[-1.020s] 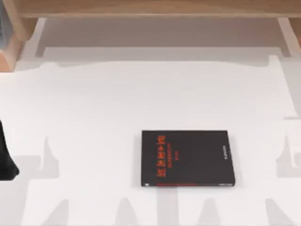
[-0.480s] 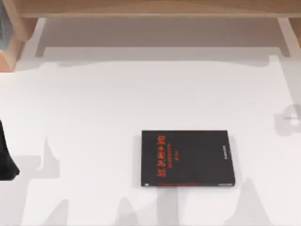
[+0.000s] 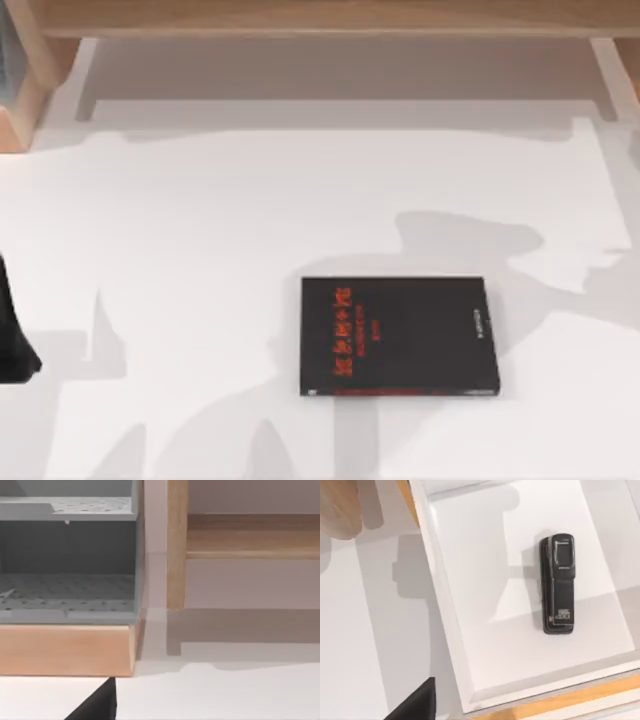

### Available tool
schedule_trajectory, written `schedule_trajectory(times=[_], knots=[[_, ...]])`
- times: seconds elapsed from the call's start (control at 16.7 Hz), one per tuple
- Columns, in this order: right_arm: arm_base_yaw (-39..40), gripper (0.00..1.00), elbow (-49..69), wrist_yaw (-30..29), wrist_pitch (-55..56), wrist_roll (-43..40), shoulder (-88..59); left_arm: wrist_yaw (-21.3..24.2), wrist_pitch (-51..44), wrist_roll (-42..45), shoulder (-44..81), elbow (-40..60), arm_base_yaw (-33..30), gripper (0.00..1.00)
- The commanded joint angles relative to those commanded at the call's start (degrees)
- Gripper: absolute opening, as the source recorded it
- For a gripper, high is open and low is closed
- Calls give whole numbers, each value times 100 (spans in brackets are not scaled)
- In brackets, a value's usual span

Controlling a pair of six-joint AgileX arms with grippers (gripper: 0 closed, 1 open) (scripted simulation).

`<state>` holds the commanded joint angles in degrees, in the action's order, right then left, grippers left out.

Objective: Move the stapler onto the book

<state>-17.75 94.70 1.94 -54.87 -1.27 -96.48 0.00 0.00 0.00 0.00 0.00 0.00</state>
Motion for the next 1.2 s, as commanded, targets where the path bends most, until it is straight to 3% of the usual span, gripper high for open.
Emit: schedule_trajectory(times=[0.3, 0.6, 1.2], knots=[[-427, 100, 2943, -79, -1545, -249, -2916, 0, 0, 0, 0, 0, 0, 100], [-414, 100, 4770, -141, -2521, -523, -4833, 0, 0, 0, 0, 0, 0, 100], [-343, 100, 5275, -152, -2717, -597, -5341, 0, 0, 0, 0, 0, 0, 100]])
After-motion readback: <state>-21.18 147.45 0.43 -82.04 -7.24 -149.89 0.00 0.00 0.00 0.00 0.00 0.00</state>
